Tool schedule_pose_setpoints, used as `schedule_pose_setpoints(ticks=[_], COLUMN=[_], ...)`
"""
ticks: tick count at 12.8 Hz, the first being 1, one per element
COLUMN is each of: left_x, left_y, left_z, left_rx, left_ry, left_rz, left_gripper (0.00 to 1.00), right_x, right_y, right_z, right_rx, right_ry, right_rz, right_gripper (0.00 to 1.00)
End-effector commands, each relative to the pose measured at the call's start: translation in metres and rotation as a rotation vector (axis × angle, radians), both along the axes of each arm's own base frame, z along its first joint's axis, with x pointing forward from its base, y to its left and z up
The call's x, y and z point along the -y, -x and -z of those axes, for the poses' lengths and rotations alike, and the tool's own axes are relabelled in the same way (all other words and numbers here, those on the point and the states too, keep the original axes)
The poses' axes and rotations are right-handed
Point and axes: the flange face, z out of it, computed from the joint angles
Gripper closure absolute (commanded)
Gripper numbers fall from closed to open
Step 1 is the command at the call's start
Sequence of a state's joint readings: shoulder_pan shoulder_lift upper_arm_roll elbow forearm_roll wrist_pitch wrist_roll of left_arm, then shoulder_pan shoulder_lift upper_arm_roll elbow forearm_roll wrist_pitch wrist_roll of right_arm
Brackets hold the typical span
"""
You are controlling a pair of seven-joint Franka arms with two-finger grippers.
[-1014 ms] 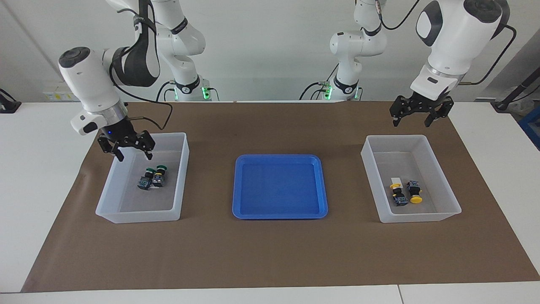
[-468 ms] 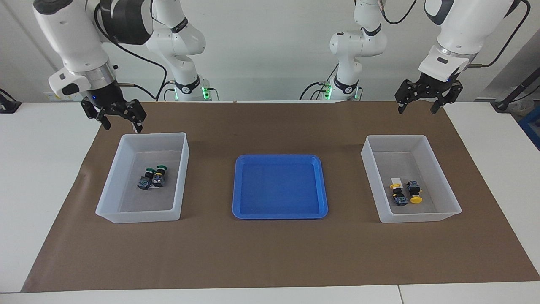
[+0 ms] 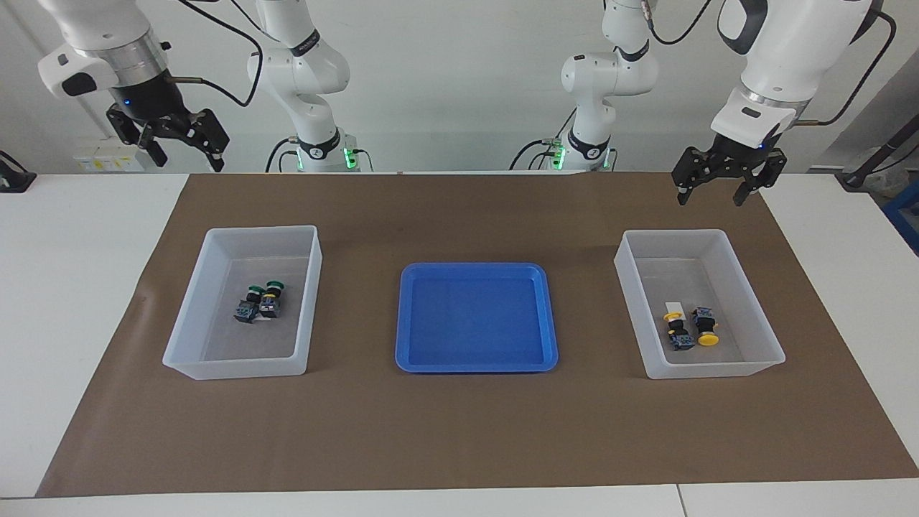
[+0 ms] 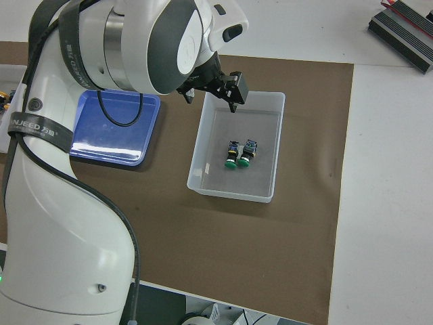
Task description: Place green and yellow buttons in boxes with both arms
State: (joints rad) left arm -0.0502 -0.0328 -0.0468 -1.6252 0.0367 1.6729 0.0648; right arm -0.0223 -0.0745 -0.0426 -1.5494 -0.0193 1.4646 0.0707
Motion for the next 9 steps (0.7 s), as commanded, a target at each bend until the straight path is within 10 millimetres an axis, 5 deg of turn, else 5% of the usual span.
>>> schedule_pose_setpoints(ticks=[1,9], left_x=[0.0011,0.004], left_y=[0.0086,0.0125], left_z=[0.0013,0.0018], left_rx=[0.011,-0.004], left_ry=[0.004,0.003], left_rz=[0.061,0.059], left_gripper=[0.0,0.0], right_x=[-0.0038,-0.0048], right_y=[-0.0037,-0.0012], right_z=[0.0036,0.0115], right_rx=[-0.019,-0.035], right_ry=[-0.005,-0.022], right_rz=[0.01,0.013], right_gripper=[0.0,0.0])
